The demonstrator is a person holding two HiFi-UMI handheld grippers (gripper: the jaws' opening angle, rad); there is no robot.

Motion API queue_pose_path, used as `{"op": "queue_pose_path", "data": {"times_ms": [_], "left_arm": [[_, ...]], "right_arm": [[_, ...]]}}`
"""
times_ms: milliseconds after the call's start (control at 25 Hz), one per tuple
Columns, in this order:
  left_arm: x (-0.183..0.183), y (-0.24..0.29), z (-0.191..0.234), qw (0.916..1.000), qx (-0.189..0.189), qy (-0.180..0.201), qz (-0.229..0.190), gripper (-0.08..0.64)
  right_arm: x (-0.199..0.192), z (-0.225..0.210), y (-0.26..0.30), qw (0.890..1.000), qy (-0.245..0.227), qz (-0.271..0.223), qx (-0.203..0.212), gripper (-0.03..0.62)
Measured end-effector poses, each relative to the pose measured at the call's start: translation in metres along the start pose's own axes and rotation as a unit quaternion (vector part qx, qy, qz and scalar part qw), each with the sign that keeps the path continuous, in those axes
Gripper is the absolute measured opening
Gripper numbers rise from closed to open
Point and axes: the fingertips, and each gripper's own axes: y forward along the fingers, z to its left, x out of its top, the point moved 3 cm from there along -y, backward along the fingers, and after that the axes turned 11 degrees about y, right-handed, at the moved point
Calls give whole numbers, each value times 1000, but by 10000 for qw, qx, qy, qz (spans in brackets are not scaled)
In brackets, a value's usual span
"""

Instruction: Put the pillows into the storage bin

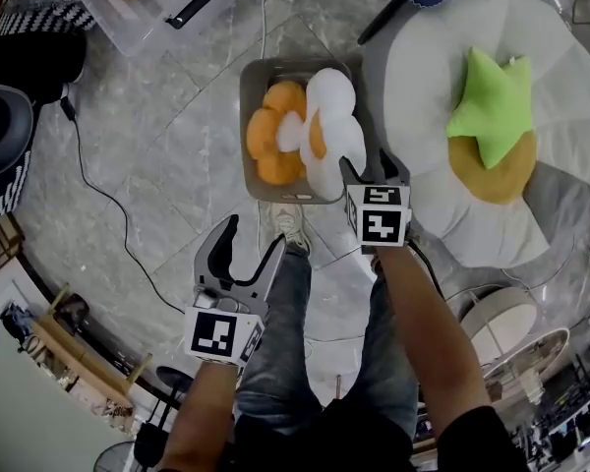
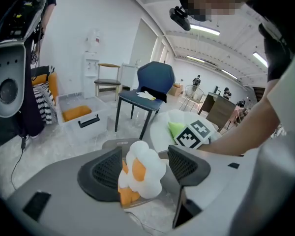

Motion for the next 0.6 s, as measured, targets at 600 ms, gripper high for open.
{"op": "queue_pose_path", "data": {"times_ms": [600], "left_arm": [[155, 16, -86, 9923, -446, 384, -1088, 311]], "right_arm": [[70, -90, -252, 9821, 765, -1715, 143, 273]]}}
